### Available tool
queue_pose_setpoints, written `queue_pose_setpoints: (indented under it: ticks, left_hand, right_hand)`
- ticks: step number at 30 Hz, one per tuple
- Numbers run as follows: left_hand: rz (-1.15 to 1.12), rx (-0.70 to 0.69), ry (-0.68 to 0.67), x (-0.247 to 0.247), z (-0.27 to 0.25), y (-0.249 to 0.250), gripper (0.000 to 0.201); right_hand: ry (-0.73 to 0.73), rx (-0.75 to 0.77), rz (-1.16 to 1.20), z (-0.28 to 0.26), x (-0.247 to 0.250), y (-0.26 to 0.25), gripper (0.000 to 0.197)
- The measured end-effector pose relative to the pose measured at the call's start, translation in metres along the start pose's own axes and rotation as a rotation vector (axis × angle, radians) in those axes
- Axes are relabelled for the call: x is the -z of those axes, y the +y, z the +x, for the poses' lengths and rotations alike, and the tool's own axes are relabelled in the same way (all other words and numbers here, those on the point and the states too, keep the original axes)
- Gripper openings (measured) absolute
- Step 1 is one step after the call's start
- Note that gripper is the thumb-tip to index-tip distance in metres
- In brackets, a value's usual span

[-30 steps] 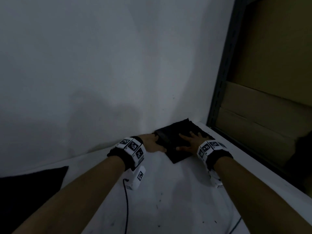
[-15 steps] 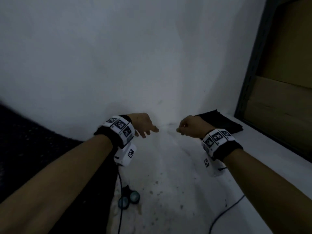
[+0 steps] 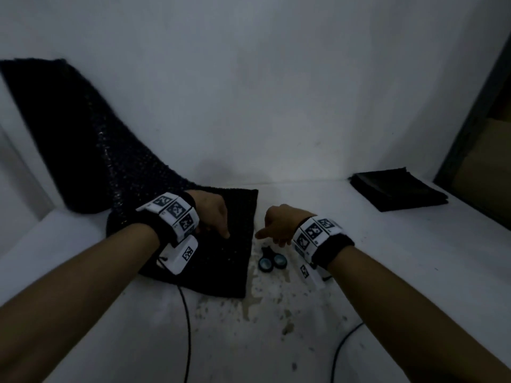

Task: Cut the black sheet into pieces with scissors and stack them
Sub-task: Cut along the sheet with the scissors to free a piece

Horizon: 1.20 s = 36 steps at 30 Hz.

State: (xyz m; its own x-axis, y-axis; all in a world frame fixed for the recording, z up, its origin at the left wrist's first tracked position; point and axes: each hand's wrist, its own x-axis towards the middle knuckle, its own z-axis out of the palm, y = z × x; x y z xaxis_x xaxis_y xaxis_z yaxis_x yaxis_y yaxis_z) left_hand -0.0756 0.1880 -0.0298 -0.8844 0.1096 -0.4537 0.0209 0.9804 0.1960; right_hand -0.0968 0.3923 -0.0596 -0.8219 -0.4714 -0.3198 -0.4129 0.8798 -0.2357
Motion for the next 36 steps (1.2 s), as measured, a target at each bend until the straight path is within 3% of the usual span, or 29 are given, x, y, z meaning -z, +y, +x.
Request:
queue_pose_setpoints:
  ticks: [5,8,13,19,24,27,32,36]
  left_hand:
    - [0.161,0.008,-0.035,-0.023,-0.004,-0.021,0.079]
    - [0.154,0.000,-0.029,-0.031,-0.003,-0.029,0.091]
    - [0.142,-0.006,0.007,-0.044,0.003,-0.029,0.109]
    - [0.076,-0.048,0.068,-0.051,0.010,-0.012,0.107]
    - [0.051,-0.109,0.123,-0.056,0.017,0.010,0.101]
    - [0.046,-0.136,0.133,-0.058,0.020,0.021,0.101]
    - [0.018,-0.157,0.160,-0.062,0.026,0.035,0.090]
    - [-0.013,-0.190,0.133,-0.059,0.031,0.039,0.087]
  right_hand:
    - [0.040,-0.051,-0.138,0.008,-0.022,-0.013,0.051]
    - [0.061,-0.079,-0.117,0.013,-0.028,-0.014,0.045]
    - [0.077,-0.172,0.003,0.016,-0.026,-0.006,0.056]
    - [0.125,-0.257,0.433,0.013,-0.016,0.003,0.046]
    - [0.185,-0.285,0.336,0.013,-0.022,0.014,0.070]
    - [0.231,-0.324,0.301,0.011,-0.023,0.021,0.061]
    - [0.240,-0.345,0.519,0.010,-0.021,0.033,0.051]
    - [0.275,-0.384,0.549,0.003,-0.016,0.056,0.047]
